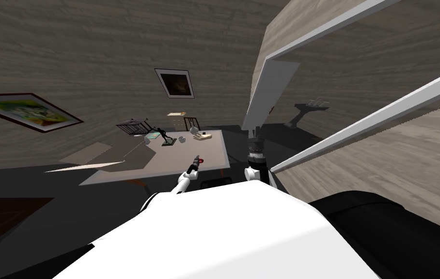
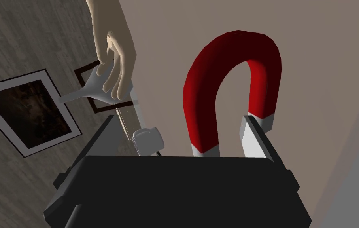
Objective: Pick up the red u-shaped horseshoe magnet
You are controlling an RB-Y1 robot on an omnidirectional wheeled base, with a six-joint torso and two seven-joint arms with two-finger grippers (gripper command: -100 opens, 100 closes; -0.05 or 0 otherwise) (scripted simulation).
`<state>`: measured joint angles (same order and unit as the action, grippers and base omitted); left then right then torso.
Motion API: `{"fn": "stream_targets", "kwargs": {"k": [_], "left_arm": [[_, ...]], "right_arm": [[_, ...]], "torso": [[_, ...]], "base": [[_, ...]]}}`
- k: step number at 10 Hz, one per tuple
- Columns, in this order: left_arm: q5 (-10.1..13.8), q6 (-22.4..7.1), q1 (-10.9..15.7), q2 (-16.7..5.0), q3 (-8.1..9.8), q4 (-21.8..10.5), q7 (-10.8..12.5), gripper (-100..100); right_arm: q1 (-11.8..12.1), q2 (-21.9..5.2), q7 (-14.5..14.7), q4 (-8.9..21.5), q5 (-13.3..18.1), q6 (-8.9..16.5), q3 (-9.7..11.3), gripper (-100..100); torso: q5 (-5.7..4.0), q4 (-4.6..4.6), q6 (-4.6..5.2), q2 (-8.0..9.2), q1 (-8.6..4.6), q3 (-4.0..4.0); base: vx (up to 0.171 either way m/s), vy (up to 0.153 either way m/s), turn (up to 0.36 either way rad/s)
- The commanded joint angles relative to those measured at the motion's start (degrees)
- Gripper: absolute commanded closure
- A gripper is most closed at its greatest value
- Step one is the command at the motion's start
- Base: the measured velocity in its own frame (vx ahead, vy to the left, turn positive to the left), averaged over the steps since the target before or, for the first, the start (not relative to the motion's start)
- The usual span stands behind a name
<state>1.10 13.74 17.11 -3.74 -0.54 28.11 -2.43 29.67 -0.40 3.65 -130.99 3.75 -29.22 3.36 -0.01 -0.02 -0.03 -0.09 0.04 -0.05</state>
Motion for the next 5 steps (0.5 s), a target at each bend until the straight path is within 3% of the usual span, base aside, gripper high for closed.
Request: {"fn": "stream_targets", "kwargs": {"k": [1,2,4,5], "left_arm": [[-0.1,-0.8,1.2,0.6,0.28,-2.7,0.5,-100],[-0.2,-1.2,2.1,0.9,0.50,-4.6,0.8,-100],[-0.1,-1.1,2.6,0.8,0.40,-5.1,1.0,-100],[-0.1,-1.0,2.7,0.8,0.44,-5.3,1.1,0]], "right_arm": [[0.0,0.0,0.0,0.0,0.0,0.0,0.0,0],[0.0,0.0,0.0,0.0,0.0,0.0,0.0,0],[0.0,0.0,0.0,0.0,0.0,0.0,0.0,0],[0.0,0.0,0.0,0.0,0.0,0.0,0.0,0]], "torso": [[0.00,0.00,0.00,0.00,0.00,0.00],[0.00,0.00,0.00,-0.02,0.01,-0.01],[0.01,-0.01,0.00,-0.05,0.04,-0.03],[0.00,0.00,-0.01,0.02,0.00,0.01]], "base": [[0.032,0.014,-0.027],[0.041,0.029,-0.045],[0.028,0.015,-0.020],[0.000,0.000,0.000]]}}
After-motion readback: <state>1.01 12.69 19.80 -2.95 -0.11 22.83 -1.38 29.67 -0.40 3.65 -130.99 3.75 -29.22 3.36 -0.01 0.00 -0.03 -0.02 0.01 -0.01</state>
